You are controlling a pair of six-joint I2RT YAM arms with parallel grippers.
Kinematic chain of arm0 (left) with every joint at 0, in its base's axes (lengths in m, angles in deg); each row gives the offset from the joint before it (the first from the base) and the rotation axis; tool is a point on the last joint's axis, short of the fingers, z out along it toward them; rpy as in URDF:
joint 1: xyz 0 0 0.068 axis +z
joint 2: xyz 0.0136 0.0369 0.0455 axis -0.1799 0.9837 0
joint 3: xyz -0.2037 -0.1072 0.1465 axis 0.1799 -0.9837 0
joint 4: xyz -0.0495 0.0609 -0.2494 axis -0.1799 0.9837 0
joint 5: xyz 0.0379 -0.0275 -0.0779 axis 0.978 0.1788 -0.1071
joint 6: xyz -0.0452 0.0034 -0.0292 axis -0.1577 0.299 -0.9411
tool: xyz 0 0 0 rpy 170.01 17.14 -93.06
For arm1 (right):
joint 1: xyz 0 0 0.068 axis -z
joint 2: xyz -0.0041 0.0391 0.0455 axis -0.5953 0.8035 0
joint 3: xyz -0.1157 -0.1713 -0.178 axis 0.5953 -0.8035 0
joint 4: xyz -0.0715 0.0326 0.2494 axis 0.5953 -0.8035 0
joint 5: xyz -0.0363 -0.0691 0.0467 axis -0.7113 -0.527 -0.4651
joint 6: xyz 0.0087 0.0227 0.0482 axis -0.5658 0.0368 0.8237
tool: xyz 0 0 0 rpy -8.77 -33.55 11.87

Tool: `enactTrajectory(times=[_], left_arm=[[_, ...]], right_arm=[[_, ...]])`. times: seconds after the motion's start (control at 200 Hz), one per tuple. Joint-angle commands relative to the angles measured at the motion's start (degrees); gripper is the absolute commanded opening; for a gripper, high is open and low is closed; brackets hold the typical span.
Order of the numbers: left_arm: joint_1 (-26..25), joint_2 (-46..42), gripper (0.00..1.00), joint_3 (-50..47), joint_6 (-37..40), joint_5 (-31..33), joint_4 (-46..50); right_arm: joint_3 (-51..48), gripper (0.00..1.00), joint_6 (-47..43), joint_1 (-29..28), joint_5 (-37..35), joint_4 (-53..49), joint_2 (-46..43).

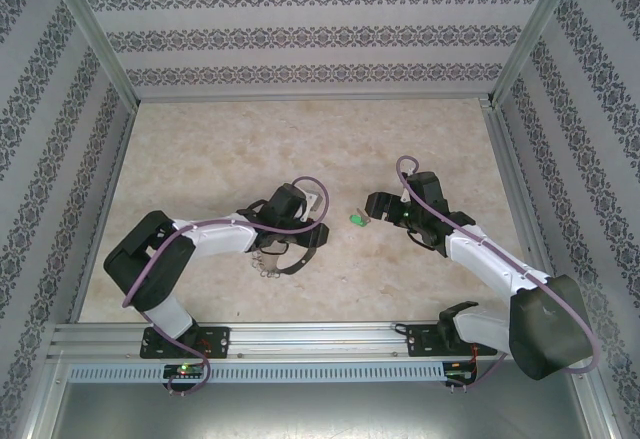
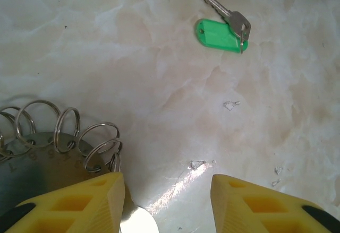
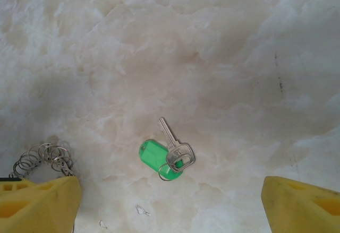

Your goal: Put the keys on the keyring

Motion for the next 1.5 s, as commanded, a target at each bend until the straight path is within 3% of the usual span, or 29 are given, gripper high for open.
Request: enactTrajectory(times=[0.0, 0.155, 0.54, 1.079, 1.494], left_arm=[[-0.96, 1.01, 0.47, -0.11, -1.02, -1.05, -2.03], [-1.06, 0.32, 0.44, 0.12, -1.14, -0.66, -1.77], [-1.06, -6.53, 0.45, -0.39, 2.02, 7.05, 2.47], [-1.1, -1.14, 0.35, -2.89, 1.44, 5.8, -1.08], [-1.06, 0.73, 0.35, -3.58, 0.55, 7.86, -3.63]], right_arm=[[-0.01, 0.89, 0.54, 0.1, 0.03, -0.19, 0.26], [0.7, 0.9, -0.14, 0.19, -0.53, -1.04, 0.75], [2.4, 0.93, -0.1, -0.11, -0.96, -2.6, 1.5], [2.73, 0.9, -2.19, 0.24, 3.27, -2.13, 2.01], [3.69, 0.9, -2.33, 0.35, 4.11, -1.43, 2.57]])
